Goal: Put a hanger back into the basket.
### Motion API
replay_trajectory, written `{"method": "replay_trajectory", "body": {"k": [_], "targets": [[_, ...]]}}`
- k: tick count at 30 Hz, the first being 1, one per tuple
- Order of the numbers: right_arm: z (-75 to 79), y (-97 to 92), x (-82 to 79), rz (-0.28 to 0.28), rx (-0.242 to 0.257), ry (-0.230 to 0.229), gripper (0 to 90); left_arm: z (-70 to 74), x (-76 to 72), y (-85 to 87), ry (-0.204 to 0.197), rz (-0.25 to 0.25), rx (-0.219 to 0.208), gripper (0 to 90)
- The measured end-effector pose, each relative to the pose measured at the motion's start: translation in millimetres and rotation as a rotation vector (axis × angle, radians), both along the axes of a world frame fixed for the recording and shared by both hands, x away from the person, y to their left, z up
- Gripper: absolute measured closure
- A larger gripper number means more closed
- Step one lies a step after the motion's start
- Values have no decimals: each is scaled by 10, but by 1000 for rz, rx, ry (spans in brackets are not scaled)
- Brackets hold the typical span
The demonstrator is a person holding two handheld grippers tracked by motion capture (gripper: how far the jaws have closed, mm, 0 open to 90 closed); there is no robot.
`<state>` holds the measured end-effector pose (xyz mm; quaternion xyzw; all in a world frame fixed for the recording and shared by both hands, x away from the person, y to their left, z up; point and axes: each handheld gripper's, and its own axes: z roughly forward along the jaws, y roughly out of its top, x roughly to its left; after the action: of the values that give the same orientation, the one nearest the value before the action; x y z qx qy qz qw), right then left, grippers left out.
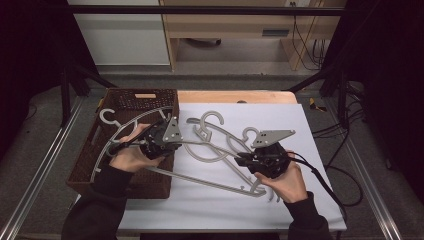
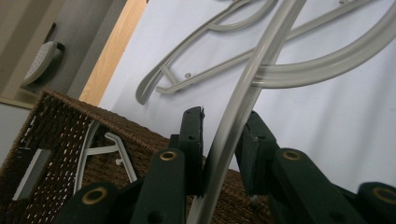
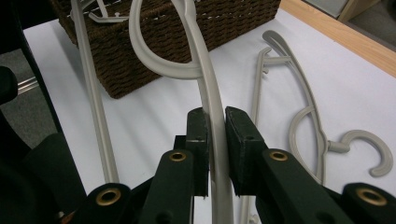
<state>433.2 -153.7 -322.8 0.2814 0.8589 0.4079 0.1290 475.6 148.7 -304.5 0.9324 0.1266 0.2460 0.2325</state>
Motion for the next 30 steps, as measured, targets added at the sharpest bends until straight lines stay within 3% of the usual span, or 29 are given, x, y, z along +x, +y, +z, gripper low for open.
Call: {"method": "replay_trajectory", "body": {"k": [12,17,19,24,26,30], "targets": [[7,-62,26,-50,-31,-52,725,4,-108,-40,59,-92,30,801],[-9,-100,55,-78,-21,-77,682,11,-144,-58,66,-103,11,813],[-8,-124,63,-92,-7,-87,635,20,-146,-52,56,-85,-4,813],[66,-226,20,-149,47,-189,433,47,-96,27,50,-14,-28,814],[112,-286,-2,-189,62,-243,346,54,-73,67,45,28,-51,813],[185,-453,-55,-278,97,-289,208,92,-20,195,14,118,-131,813]]}}
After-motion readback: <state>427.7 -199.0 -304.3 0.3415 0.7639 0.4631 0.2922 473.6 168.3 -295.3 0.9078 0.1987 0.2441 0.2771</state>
